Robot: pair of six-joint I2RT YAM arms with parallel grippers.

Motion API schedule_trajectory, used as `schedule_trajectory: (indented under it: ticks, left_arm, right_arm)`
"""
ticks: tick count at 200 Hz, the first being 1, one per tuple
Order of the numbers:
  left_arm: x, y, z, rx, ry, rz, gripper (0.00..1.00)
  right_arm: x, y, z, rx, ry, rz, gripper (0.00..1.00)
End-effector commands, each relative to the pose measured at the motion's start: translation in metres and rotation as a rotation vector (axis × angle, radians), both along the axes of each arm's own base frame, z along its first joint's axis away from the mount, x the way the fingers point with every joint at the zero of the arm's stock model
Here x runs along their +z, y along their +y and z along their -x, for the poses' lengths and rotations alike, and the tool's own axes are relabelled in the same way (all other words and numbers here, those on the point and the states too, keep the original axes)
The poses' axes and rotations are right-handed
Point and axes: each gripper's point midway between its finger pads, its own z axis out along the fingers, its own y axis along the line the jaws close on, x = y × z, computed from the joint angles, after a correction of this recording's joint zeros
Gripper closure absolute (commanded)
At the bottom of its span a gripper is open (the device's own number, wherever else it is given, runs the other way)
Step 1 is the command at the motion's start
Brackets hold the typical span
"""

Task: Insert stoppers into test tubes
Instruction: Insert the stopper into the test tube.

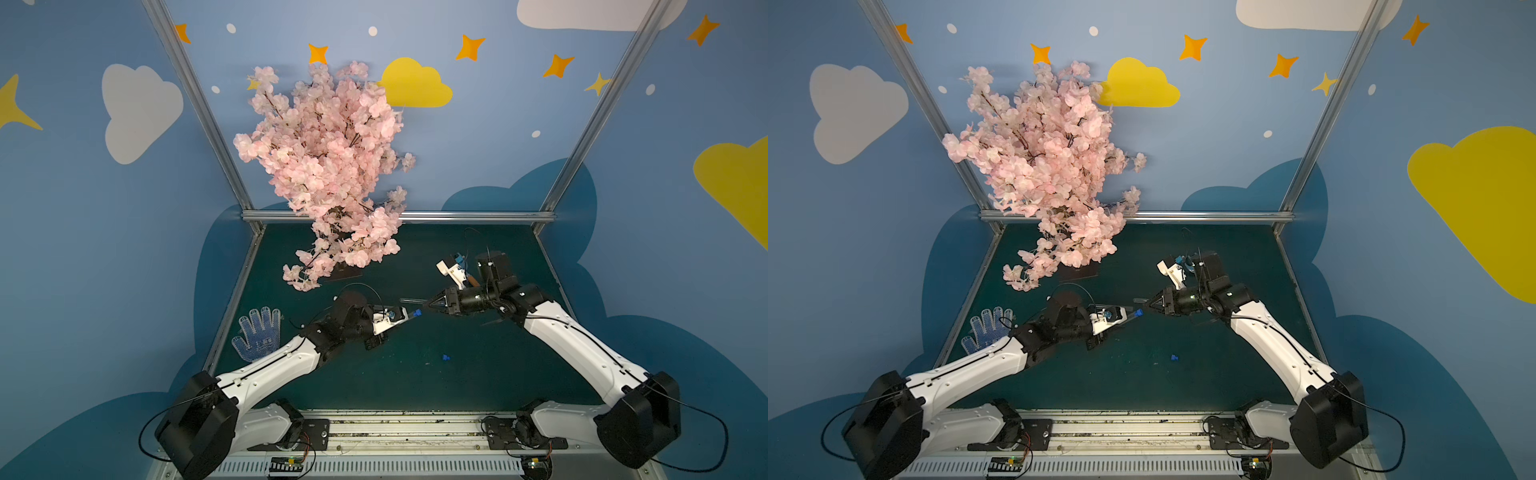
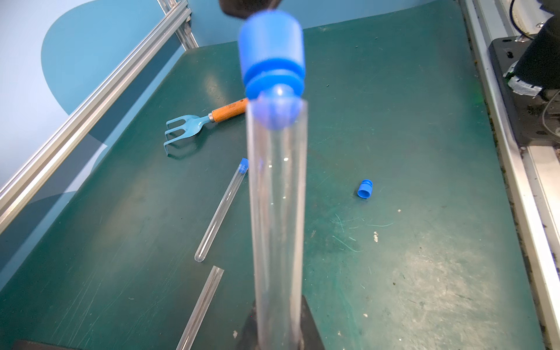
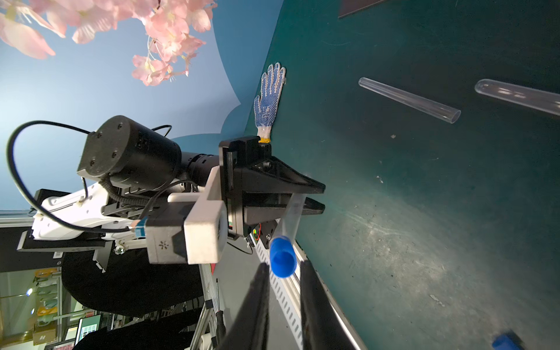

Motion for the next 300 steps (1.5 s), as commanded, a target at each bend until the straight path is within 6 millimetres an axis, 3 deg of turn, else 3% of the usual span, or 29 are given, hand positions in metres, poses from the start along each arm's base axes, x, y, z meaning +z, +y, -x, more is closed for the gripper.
schedule_trajectory:
  ticks: [1, 300]
  left_arm:
    - [0.011, -0.003, 0.001, -0.017, -0.010, 0.032, 0.98]
    - [0.012, -0.005, 0.002, -0.027, 0.013, 0.034, 0.98]
  right_arm:
    - [-0.006, 0.002, 0.007, 0.028, 0.023, 0.010, 0.80]
    - [-0.029, 0.015, 0.015, 0.077, 0.054, 0.072, 0.82]
